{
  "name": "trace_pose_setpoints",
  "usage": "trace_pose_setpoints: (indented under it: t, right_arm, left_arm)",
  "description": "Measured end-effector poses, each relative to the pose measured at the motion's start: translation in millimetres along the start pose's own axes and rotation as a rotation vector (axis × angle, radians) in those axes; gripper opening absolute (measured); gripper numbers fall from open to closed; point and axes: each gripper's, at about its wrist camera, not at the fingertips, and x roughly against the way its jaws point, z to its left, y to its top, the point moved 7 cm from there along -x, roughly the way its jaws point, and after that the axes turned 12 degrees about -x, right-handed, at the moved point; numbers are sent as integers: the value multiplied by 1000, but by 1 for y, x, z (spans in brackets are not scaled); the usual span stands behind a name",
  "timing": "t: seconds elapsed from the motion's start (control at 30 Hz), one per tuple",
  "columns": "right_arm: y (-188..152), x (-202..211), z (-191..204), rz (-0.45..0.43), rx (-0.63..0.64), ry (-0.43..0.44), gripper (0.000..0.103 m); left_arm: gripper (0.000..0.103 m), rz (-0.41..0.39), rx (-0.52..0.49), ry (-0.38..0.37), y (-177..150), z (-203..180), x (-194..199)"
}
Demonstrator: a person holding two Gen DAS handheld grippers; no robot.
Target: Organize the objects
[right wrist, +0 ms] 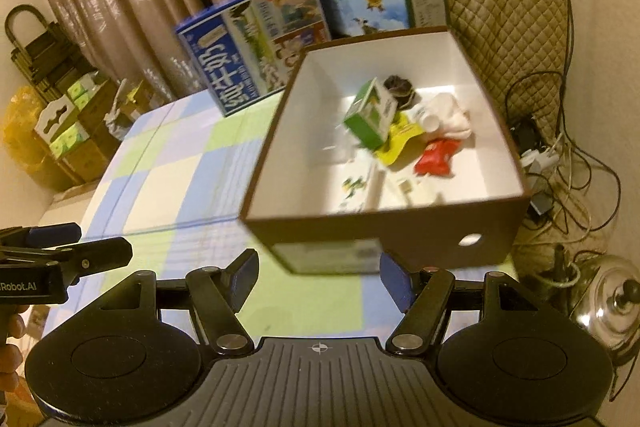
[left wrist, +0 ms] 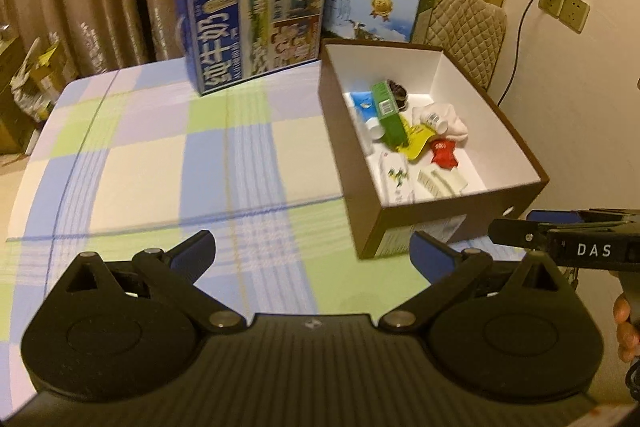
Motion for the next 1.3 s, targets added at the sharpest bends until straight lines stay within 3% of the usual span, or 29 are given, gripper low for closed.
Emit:
trace_pose_setpoints:
  t: [0.53,1.3]
  right_arm:
    - [-86,24,64,47,60,6,64]
    - [-159,33,125,98,133,50,64]
  left_arm:
    - [102,55,45,36,-84,43,63]
    - [102,80,100,60,-157,77,113]
